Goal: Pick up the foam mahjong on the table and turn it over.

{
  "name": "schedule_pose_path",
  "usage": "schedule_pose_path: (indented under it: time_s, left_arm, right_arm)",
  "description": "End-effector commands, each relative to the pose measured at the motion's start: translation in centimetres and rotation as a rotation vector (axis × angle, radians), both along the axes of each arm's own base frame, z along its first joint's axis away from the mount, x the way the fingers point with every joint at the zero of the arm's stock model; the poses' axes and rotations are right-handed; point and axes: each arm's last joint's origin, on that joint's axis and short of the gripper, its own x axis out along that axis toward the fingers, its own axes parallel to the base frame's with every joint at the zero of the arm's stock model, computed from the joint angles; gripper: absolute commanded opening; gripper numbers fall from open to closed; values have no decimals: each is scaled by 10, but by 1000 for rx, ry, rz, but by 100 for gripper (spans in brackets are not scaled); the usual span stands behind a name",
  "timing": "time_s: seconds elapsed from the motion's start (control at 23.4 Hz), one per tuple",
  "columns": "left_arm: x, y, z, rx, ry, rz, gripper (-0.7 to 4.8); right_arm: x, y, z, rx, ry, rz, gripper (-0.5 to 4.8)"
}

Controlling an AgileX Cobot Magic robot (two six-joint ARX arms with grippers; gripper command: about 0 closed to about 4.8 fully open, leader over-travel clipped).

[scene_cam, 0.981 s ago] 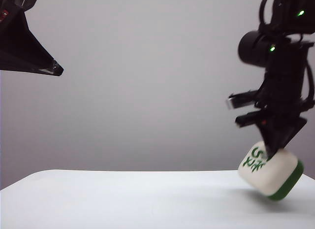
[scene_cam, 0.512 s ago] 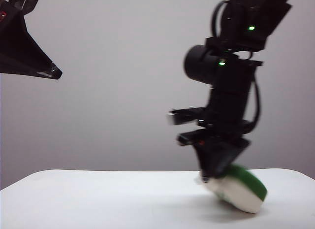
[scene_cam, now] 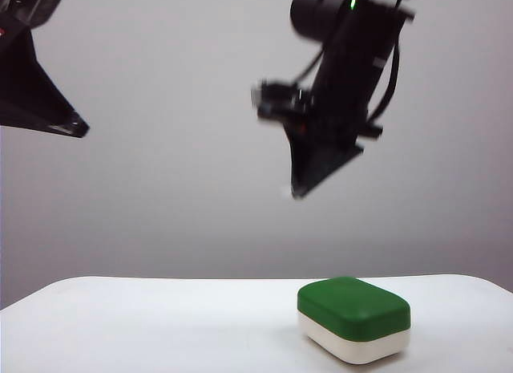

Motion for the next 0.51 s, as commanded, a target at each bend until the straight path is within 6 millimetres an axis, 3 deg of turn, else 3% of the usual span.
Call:
schedule_pose_path:
  time_s: [0.04, 0.51]
  left_arm:
    - [-3, 4, 12, 74, -130, 86, -5]
    - [-27, 17, 34, 122, -325, 246, -5]
  right_arm:
    - [-10, -11, 17, 16, 5, -15, -6]
    - [-52, -88, 26, 239, -77, -243, -6]
